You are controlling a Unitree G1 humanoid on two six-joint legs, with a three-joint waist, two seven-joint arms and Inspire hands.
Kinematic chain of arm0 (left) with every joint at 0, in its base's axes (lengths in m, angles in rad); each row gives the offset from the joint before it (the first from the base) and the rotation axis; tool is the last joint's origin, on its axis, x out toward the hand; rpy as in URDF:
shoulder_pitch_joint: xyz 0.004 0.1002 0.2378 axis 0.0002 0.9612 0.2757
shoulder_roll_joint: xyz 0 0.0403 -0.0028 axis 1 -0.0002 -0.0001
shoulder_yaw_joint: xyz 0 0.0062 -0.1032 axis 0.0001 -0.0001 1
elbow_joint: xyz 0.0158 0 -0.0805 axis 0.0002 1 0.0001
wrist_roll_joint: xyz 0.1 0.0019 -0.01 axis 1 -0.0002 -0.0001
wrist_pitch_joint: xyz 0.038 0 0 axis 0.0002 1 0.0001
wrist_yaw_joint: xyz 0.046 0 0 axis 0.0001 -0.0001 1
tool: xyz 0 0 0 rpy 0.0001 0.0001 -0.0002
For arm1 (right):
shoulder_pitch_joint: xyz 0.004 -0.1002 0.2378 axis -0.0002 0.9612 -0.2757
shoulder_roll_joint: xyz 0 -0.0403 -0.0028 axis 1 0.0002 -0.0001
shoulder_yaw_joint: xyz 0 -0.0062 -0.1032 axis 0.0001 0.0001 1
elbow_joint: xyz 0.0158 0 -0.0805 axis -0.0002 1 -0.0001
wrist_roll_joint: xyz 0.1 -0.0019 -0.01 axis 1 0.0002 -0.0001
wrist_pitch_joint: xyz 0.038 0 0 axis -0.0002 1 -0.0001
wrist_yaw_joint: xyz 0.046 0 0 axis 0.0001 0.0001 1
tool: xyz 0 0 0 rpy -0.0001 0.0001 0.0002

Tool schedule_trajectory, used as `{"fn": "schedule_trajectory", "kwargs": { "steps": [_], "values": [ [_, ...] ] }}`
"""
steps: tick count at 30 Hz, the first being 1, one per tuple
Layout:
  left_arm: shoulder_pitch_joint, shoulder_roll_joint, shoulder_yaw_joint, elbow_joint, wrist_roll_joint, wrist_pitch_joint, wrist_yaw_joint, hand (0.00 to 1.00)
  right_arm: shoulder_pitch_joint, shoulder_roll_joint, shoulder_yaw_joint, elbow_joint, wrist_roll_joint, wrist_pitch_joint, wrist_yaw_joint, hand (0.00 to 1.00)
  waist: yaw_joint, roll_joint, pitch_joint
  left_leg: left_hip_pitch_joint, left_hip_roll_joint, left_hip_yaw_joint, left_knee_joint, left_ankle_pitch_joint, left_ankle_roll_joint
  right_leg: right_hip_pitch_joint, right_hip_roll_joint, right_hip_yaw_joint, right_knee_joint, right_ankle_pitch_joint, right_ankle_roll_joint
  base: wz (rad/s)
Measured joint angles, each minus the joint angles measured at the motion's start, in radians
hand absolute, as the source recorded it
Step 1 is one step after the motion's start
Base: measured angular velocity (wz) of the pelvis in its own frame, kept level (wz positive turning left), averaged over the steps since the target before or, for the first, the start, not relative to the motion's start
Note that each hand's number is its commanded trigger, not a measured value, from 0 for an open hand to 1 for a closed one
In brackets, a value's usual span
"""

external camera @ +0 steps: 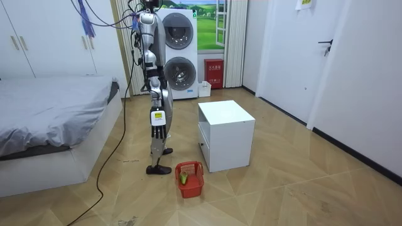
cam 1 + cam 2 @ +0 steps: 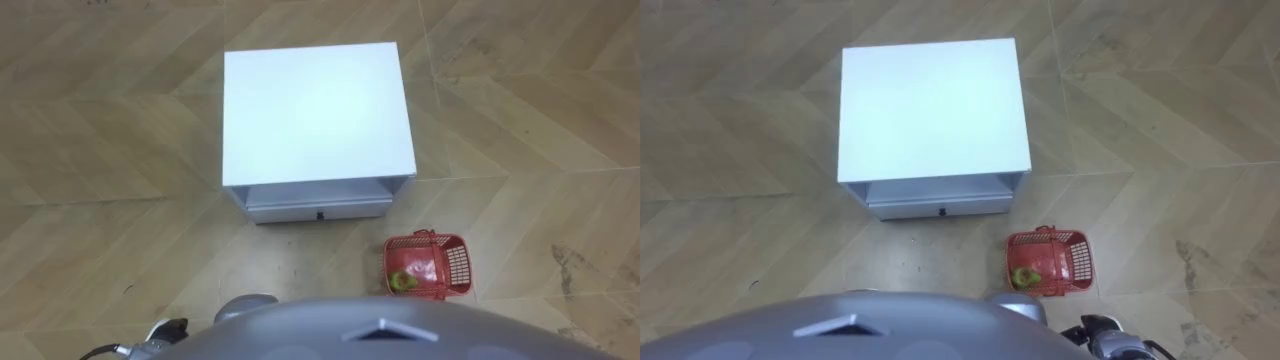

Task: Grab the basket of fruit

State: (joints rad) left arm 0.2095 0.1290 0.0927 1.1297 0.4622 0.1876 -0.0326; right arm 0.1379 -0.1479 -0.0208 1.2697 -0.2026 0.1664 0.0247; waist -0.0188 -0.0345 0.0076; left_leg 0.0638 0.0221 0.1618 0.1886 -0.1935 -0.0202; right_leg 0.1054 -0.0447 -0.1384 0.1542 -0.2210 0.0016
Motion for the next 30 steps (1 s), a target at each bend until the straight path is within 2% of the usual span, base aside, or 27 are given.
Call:
{"fn": "schedule_trajectory", "kwargs": {
  "steps": [9, 16, 23, 30],
  "values": [
    [-0.002, 0.0, -0.001, 0.0, -0.001, -0.006, 0.002, 0.0, 0.001, 0.001, 0.031, 0.001, -0.002, -0.001, -0.008, 0.0, -0.001, 0.0, -0.0002, 0.001, 0.0, 0.0, 0.0, 0.0, 0.0, 0.0, 0.0, -0.001, 0.0, 0.0, 0.0, 0.0],
    [-0.003, 0.0, 0.0, 0.0, -0.001, -0.027, 0.002, 0.0, 0.001, 0.002, 0.031, -0.004, 0.001, -0.004, -0.021, 0.0, 0.0, 0.005, -0.001, 0.001, 0.001, 0.0, 0.001, 0.0, 0.0, -0.001, 0.0, -0.001, 0.009, 0.0, 0.0, 0.0],
    [-0.003, 0.0, 0.0, 0.0, 0.0, -0.028, 0.002, 0.0, 0.0, 0.003, 0.032, -0.01, 0.001, -0.004, -0.022, 0.0, 0.002, 0.013, -0.0046, 0.001, 0.001, 0.0, 0.003, 0.0, 0.0, -0.004, -0.001, -0.001, 0.014, -0.003, 0.0, 0.0],
    [-0.001, 0.0, -0.003, 0.0, -0.001, -0.027, 0.002, 0.0, 0.003, 0.003, 0.039, -0.023, 0.003, -0.012, -0.022, 0.0, 0.001, 0.013, -0.0044, 0.003, 0.0, 0.0, 0.001, 0.0, 0.0, -0.006, -0.001, 0.0, 0.017, -0.004, 0.0, 0.0]
  ]
}}
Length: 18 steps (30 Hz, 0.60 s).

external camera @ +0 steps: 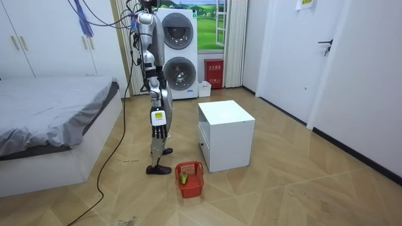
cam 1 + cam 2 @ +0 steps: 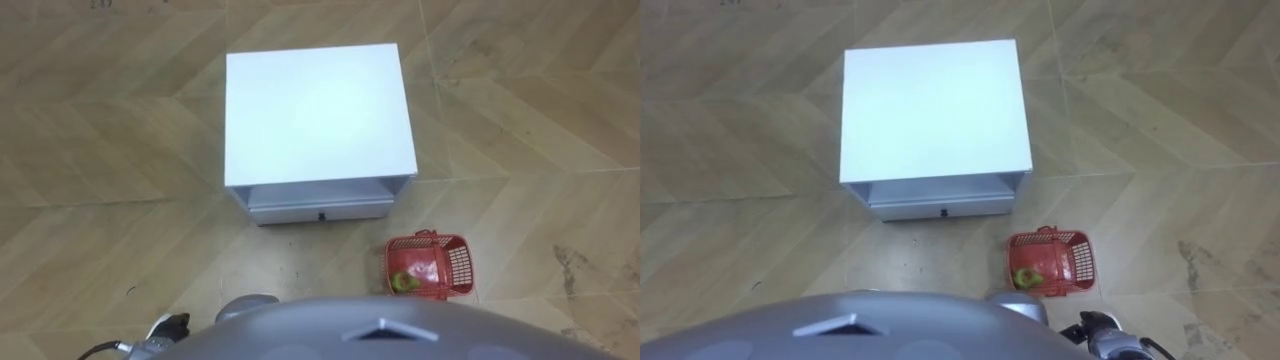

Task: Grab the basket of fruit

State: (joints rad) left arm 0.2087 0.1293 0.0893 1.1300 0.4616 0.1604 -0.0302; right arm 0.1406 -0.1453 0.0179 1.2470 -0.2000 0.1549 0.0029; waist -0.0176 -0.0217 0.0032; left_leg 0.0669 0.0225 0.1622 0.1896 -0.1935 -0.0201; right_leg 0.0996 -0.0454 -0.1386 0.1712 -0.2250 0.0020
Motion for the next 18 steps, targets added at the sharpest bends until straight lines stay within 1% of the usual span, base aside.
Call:
{"fn": "schedule_trajectory", "kwargs": {
  "steps": [6, 9, 11, 13, 18],
  "values": [
    [0.001, 0.0, -0.016, 0.0, 0.0, 0.0, 0.0, 0.0, -0.004, 0.0, 0.002, -0.001, -0.001, -0.002, 0.0, 0.0, 0.004, 0.002, -0.0002, 0.0, 0.0, -0.001, 0.0, 0.0, 0.0, -0.002, 0.0, 0.005, 0.0, 0.0, 0.0, -0.01],
    [0.001, -0.002, -0.016, 0.0, -0.001, 0.001, 0.007, 0.0, -0.001, -0.001, 0.005, 0.0, -0.001, -0.001, 0.0, 0.0, 0.015, 0.002, 0.0, 0.0, 0.0, -0.005, 0.001, 0.0, 0.0, -0.003, 0.001, 0.011, 0.0, 0.0, 0.0, -0.05],
    [0.0, -0.003, -0.015, 0.0, 0.0, 0.002, 0.012, 0.0, 0.0, -0.001, 0.006, 0.001, -0.001, -0.001, -0.003, 0.0, 0.021, 0.002, 0.0003, -0.001, 0.0, -0.011, 0.001, 0.0, 0.0, -0.003, 0.001, 0.006, 0.0, 0.0, 0.0, 0.03],
    [-0.001, -0.004, -0.016, -0.001, 0.0, 0.004, 0.014, 0.0, 0.0, -0.001, 0.013, 0.001, -0.001, -0.001, -0.008, 0.0, 0.023, -0.002, 0.0028, -0.003, 0.0, -0.014, 0.001, 0.0, 0.0, -0.003, 0.0, 0.0, -0.001, 0.0, 0.0, 0.07],
    [0.002, -0.003, -0.017, -0.001, 0.001, 0.01, 0.013, 0.0, -0.005, -0.004, 0.038, 0.001, -0.002, 0.0, -0.008, 0.0, 0.027, -0.004, 0.0026, -0.005, -0.002, -0.015, 0.001, 0.0, 0.0, -0.002, -0.001, 0.0, -0.002, 0.0, 0.0, 0.01]
  ]
}}
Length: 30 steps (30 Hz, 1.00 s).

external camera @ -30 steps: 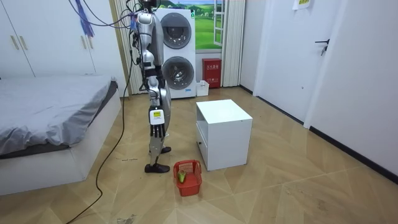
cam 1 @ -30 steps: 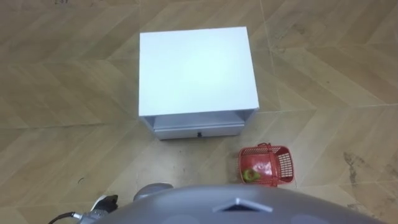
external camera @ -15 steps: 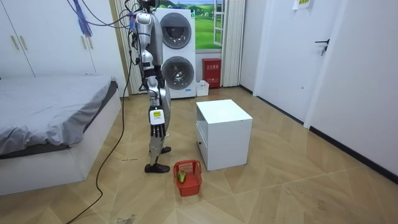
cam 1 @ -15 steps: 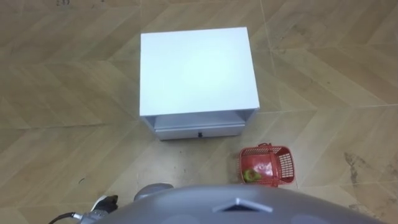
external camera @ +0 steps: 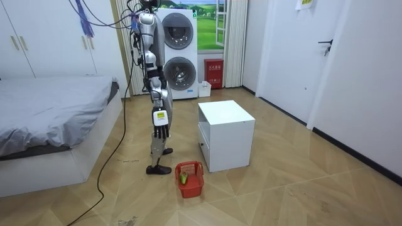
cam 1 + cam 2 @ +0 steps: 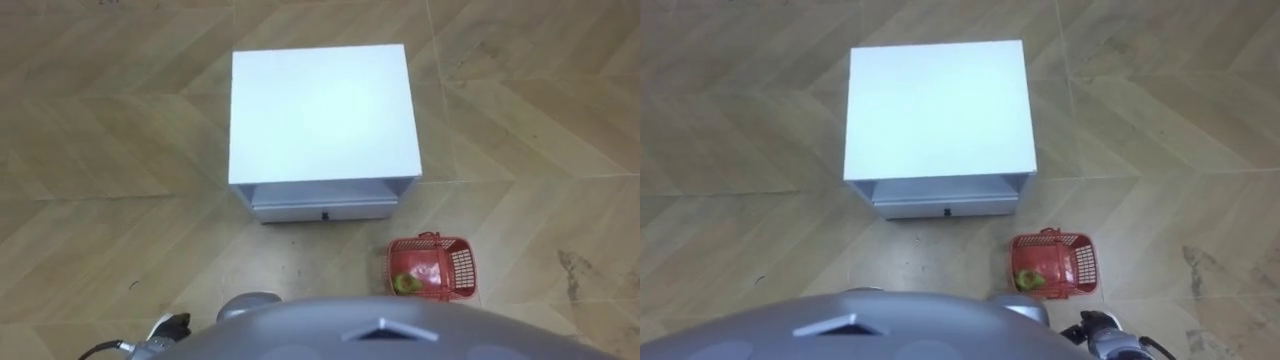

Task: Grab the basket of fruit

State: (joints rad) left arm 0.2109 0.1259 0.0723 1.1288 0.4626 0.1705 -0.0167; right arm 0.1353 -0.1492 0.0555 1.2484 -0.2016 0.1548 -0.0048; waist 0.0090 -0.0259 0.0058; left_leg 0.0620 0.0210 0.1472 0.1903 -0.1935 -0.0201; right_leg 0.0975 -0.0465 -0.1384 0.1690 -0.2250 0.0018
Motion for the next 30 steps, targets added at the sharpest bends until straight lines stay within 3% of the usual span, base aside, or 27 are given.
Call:
{"fn": "schedule_trajectory", "kwargs": {
  "steps": [4, 8, 10, 12, 13, 14, 15, 16, 17, 18, 19, 21, 23, 25, 26, 27, 28, 29, 30],
  "values": [
    [0.002, 0.0, 0.003, -0.002, 0.0, -0.002, -0.007, 0.0, 0.002, 0.0, -0.005, -0.002, 0.001, -0.001, 0.003, 0.0, 0.0, 0.001, 0.0, 0.0, -0.002, 0.001, 0.0, 0.0, 0.0, -0.001, -0.004, 0.0, 0.001, -0.001, 0.001, 0.0],
    [-0.005, 0.001, 0.002, -0.003, -0.015, -0.011, -0.008, 0.0, -0.01, -0.002, -0.015, -0.004, 0.001, -0.002, -0.006, 0.0, -0.003, 0.008, -0.0078, -0.036, -0.001, 0.005, 0.029, -0.007, 0.011, -0.046, -0.015, 0.002, 0.047, -0.009, 0.002, -0.05],
    [-0.013, 0.003, 0.003, 0.005, -0.031, -0.02, -0.007, 0.0, -0.026, -0.004, -0.026, -0.006, 0.0, -0.004, -0.011, 0.0, -0.003, 0.01, -0.0023, -0.075, 0.002, 0.017, 0.085, -0.025, 0.02, -0.09, -0.02, 0.011, 0.104, -0.021, 0.002, -0.18],
    [-0.045, 0.003, 0.006, 0.047, -0.04, -0.03, -0.008, 0.0, -0.047, -0.011, -0.04, -0.006, 0.0, -0.009, -0.031, 0.0, -0.002, 0.015, 0.0011, -0.159, 0.007, 0.016, 0.191, -0.051, 0.051, -0.149, -0.023, 0.039, 0.169, -0.023, 0.002, -0.2],
    [-0.063, 0.003, 0.022, 0.071, -0.038, -0.047, -0.01, 0.0, -0.07, -0.02, -0.05, -0.009, -0.001, -0.015, -0.041, 0.0, -0.002, 0.023, 0.0024, -0.235, -0.003, -0.003, 0.249, -0.065, 0.083, -0.195, -0.025, 0.073, 0.204, -0.022, 0.002, -0.26],
    [-0.083, 0.003, 0.048, 0.084, -0.039, -0.062, -0.013, 0.0, -0.097, -0.031, -0.074, -0.022, -0.001, -0.023, -0.049, 0.0, -0.003, 0.037, -0.0029, -0.32, -0.022, -0.014, 0.248, -0.051, 0.101, -0.249, -0.018, 0.083, 0.21, -0.018, 0.01, -0.31],
    [-0.093, 0.009, 0.061, 0.097, -0.042, -0.074, -0.013, 0.0, -0.115, -0.031, -0.088, -0.029, 0.0, -0.028, -0.051, 0.0, 0.007, 0.047, -0.0074, -0.368, -0.012, -0.021, 0.27, -0.056, 0.103, -0.282, -0.011, 0.083, 0.231, -0.025, 0.023, -0.13],
    [-0.125, 0.033, 0.086, 0.124, -0.075, -0.095, -0.011, 0.0, -0.148, -0.02, -0.112, -0.045, 0.019, -0.035, -0.061, 0.0, -0.003, 0.042, -0.0021, -0.444, -0.009, -0.002, 0.352, -0.07, 0.122, -0.378, -0.044, 0.078, 0.467, -0.088, 0.029, 0.6],
    [-0.157, 0.058, 0.092, 0.148, -0.115, -0.107, -0.01, 0.0, -0.144, -0.013, -0.122, -0.045, 0.05, -0.042, -0.078, 0.0, -0.011, 0.011, -0.0033, -0.498, -0.035, 0.018, 0.436, -0.099, 0.147, -0.399, -0.106, 0.079, 0.73, -0.124, 0.046, 0.91],
    [-0.162, 0.067, 0.091, 0.147, -0.131, -0.113, -0.008, 0.0, -0.144, -0.012, -0.121, -0.045, 0.066, -0.042, -0.083, 0.0, -0.007, -0.001, -0.0044, -0.525, -0.04, 0.027, 0.475, -0.12, 0.152, -0.395, -0.127, 0.085, 0.836, -0.127, 0.049, 0.96],
    [-0.173, 0.086, 0.089, 0.148, -0.176, -0.116, 0.002, 0.0, -0.17, -0.01, -0.12, -0.045, 0.09, -0.043, -0.094, 0.0, 0.014, -0.026, -0.0063, -0.602, -0.046, 0.035, 0.561, -0.149, 0.163, -0.389, -0.151, 0.115, 1.003, -0.122, 0.057, 0.38],
    [-0.191, 0.109, 0.068, 0.151, -0.238, -0.107, 0.023, 0.0, -0.237, -0.011, -0.12, -0.046, 0.132, -0.054, -0.111, 0.0, 0.028, -0.042, -0.0092, -0.735, -0.038, 0.031, 0.7, -0.184, 0.172, -0.348, -0.161, 0.141, 1.1, -0.117, 0.063, 0.14],
    [-0.217, 0.126, 0.041, 0.189, -0.267, -0.101, 0.056, 0.0, -0.324, -0.012, -0.12, -0.05, 0.163, -0.079, -0.117, 0.0, 0.027, -0.044, -0.006, -0.924, -0.035, 0.023, 0.913, -0.243, 0.178, -0.267, -0.184, 0.14, 1.125, -0.109, 0.079, 0.15],
    [-0.249, 0.127, 0.021, 0.205, -0.299, -0.106, 0.079, 0.0, -0.359, -0.012, -0.12, -0.047, 0.174, -0.103, -0.117, 0.0, 0.026, -0.047, -0.003, -1.055, -0.044, 0.029, 1.067, -0.278, 0.186, -0.229, -0.204, 0.14, 1.14, -0.112, 0.082, 0.3],
    [-0.276, 0.129, 0.009, 0.233, -0.325, -0.112, 0.09, 0.0, -0.364, -0.012, -0.118, -0.046, 0.186, -0.117, -0.116, 0.0, 0.026, -0.059, 0.0074, -1.123, -0.053, 0.048, 1.157, -0.29, 0.196, -0.22, -0.22, 0.15, 1.156, -0.132, 0.095, 0.38],
    [-0.287, 0.128, -0.007, 0.237, -0.343, -0.113, 0.096, 0.0, -0.364, -0.012, -0.117, -0.043, 0.194, -0.121, -0.115, 0.0, 0.024, -0.055, 0.0154, -1.156, -0.056, 0.053, 1.204, -0.295, 0.2, -0.221, -0.219, 0.158, 1.207, -0.188, 0.102, 0.41],
    [-0.297, 0.124, -0.041, 0.238, -0.37, -0.124, 0.101, 0.0, -0.36, -0.013, -0.117, -0.036, 0.197, -0.12, -0.115, 0.0, 0.018, -0.05, 0.024, -1.208, -0.059, 0.06, 1.283, -0.303, 0.203, -0.238, -0.223, 0.168, 1.312, -0.26, 0.101, 0.29],
    [-0.301, 0.125, -0.064, 0.241, -0.394, -0.139, 0.106, 0.0, -0.335, -0.01, -0.112, -0.028, 0.198, -0.11, -0.115, 0.0, 0.023, -0.061, 0.0303, -1.244, -0.061, 0.074, 1.336, -0.306, 0.199, -0.267, -0.235, 0.178, 1.417, -0.288, 0.086, 0.22],
    [-0.303, 0.125, -0.076, 0.241, -0.396, -0.145, 0.113, 0.0, -0.319, -0.01, -0.109, -0.025, 0.199, -0.109, -0.115, 0.0, 0.023, -0.064, 0.0321, -1.26, -0.065, 0.076, 1.358, -0.306, 0.198, -0.279, -0.237, 0.187, 1.46, -0.293, 0.083, 0.09]
  ]
}}
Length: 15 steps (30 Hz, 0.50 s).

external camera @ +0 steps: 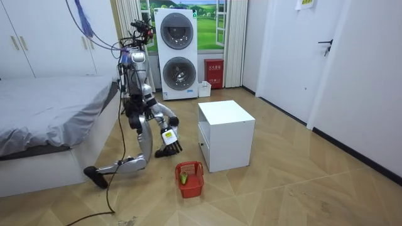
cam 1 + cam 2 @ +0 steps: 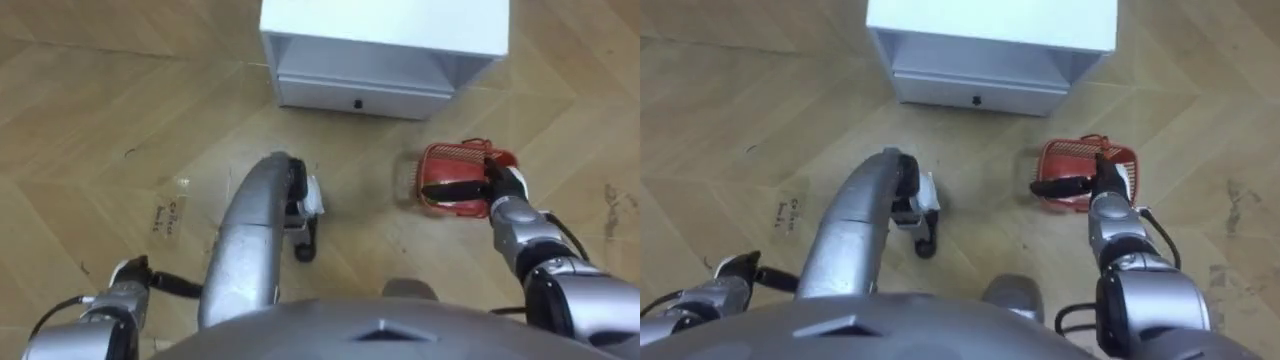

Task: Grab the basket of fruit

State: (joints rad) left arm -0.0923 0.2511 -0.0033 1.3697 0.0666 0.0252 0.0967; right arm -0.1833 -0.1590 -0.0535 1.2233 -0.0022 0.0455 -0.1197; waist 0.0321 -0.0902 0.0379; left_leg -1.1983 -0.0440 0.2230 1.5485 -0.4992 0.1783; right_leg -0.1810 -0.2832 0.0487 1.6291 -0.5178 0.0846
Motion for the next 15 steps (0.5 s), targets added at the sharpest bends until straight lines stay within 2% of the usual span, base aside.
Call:
{"fn": "schedule_trajectory", "kwargs": {
  "steps": [2, 4, 7, 8, 9, 10, 11, 15],
  "values": [
    [0.005, 0.0, -0.057, 0.028, -0.036, -0.02, 0.029, 0.0, 0.044, -0.001, 0.004, 0.03, 0.027, 0.0, -0.011, 0.0, 0.001, -0.011, 0.0027, -0.055, -0.006, 0.006, 0.073, -0.004, -0.014, -0.047, -0.009, 0.025, 0.143, -0.006, 0.004, 0.0],
    [0.012, -0.002, -0.091, 0.041, -0.061, -0.021, 0.046, 0.0, 0.053, -0.001, 0.008, 0.06, 0.05, 0.0, -0.023, 0.0, -0.015, -0.017, 0.0071, -0.084, -0.005, 0.009, 0.112, -0.004, -0.022, -0.068, -0.012, 0.035, 0.221, -0.009, 0.008, 0.02],
    [0.013, -0.006, -0.1, 0.055, -0.075, -0.045, 0.073, 0.0, 0.065, 0.0, 0.011, 0.087, 0.055, 0.0, -0.043, 0.0, -0.041, -0.029, 0.0042, -0.118, -0.004, 0.012, 0.15, -0.003, -0.056, -0.088, -0.017, 0.039, 0.309, -0.009, 0.008, 0.12],
    [0.011, -0.007, -0.1, 0.058, -0.076, -0.064, 0.088, 0.0, 0.067, 0.005, 0.012, 0.086, 0.055, 0.0, -0.054, 0.0, -0.049, -0.039, 0.0048, -0.125, -0.005, 0.015, 0.149, -0.001, -0.088, -0.099, -0.026, 0.039, 0.33, -0.01, 0.008, 0.16],
    [0.011, -0.008, -0.102, 0.059, -0.076, -0.072, 0.094, 0.0, 0.067, 0.008, 0.013, 0.083, 0.055, -0.001, -0.058, 0.0, -0.053, -0.042, 0.0057, -0.125, -0.004, 0.015, 0.148, -0.005, -0.099, -0.1, -0.026, 0.039, 0.337, -0.01, 0.008, 0.12],
    [0.012, -0.009, -0.121, 0.061, -0.076, -0.079, 0.102, 0.0, 0.07, 0.011, 0.023, 0.082, 0.054, -0.001, -0.069, 0.0, -0.059, -0.047, 0.0029, -0.125, -0.007, 0.014, 0.146, -0.004, -0.122, -0.102, -0.03, 0.039, 0.346, -0.01, 0.007, 0.05],
    [0.016, -0.011, -0.131, 0.061, -0.076, -0.082, 0.11, 0.0, 0.071, 0.011, 0.029, 0.08, 0.054, -0.001, -0.077, 0.0, -0.06, -0.048, 0.0016, -0.124, -0.019, 0.009, 0.146, -0.003, -0.128, -0.104, -0.033, 0.04, 0.355, -0.011, 0.006, 0.0],
    [0.043, -0.013, -0.136, 0.062, -0.076, -0.085, 0.136, 0.0, 0.085, 0.012, 0.03, 0.027, 0.046, 0.0, -0.113, 0.0, -0.062, -0.057, -0.0056, -0.119, -0.019, 0.002, 0.148, -0.003, -0.127, -0.109, -0.029, 0.052, 0.393, -0.012, 0.007, -0.09]
  ]
}}
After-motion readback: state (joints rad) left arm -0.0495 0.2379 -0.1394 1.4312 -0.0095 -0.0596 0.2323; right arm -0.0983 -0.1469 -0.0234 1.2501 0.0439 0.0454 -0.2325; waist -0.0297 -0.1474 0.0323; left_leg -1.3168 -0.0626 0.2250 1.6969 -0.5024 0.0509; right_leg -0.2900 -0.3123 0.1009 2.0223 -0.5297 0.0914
